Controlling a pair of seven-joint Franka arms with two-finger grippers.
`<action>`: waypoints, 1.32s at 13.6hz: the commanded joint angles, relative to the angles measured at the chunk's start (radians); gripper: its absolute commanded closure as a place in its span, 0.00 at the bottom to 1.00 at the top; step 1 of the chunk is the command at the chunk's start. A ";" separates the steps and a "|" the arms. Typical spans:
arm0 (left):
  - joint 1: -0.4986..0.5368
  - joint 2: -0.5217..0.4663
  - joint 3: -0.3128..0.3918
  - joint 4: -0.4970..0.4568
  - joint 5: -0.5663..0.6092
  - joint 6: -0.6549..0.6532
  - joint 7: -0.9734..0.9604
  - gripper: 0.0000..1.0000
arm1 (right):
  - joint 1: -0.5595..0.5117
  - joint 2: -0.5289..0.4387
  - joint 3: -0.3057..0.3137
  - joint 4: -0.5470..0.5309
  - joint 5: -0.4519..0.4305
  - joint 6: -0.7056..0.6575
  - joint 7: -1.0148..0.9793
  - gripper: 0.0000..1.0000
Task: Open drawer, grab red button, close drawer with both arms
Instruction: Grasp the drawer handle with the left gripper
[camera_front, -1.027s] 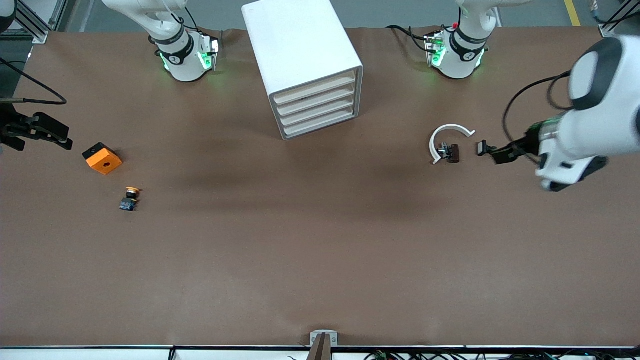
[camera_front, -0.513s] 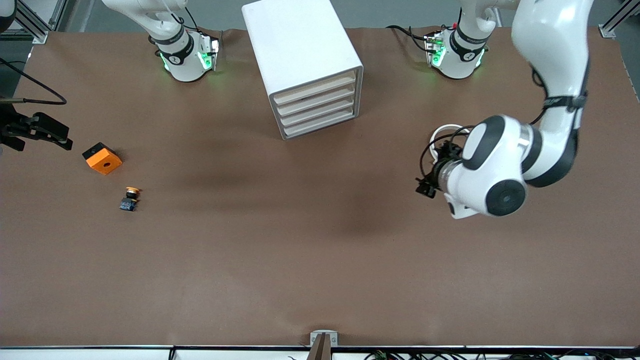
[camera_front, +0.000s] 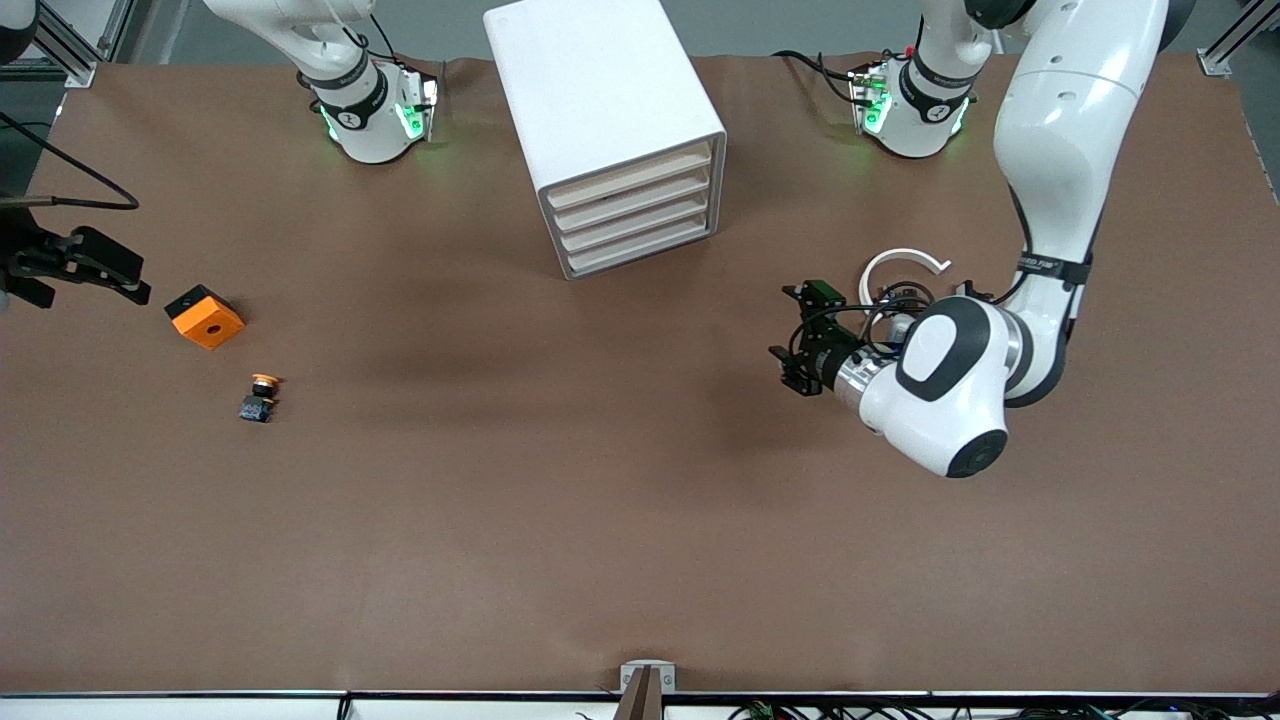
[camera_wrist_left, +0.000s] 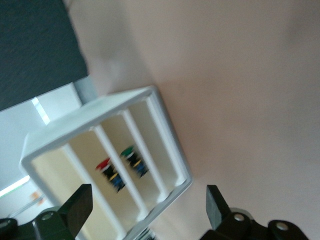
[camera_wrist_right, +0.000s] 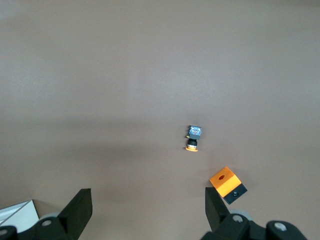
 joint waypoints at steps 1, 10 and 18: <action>-0.059 0.071 -0.002 0.003 -0.115 -0.019 -0.040 0.00 | 0.011 0.023 0.002 0.028 0.011 0.012 0.013 0.00; -0.211 0.198 -0.001 0.004 -0.278 -0.005 -0.332 0.00 | 0.066 0.057 0.000 0.028 0.006 0.038 0.015 0.00; -0.294 0.189 -0.001 -0.039 -0.278 -0.048 -0.441 0.26 | 0.114 0.077 0.000 0.028 -0.007 0.058 0.108 0.00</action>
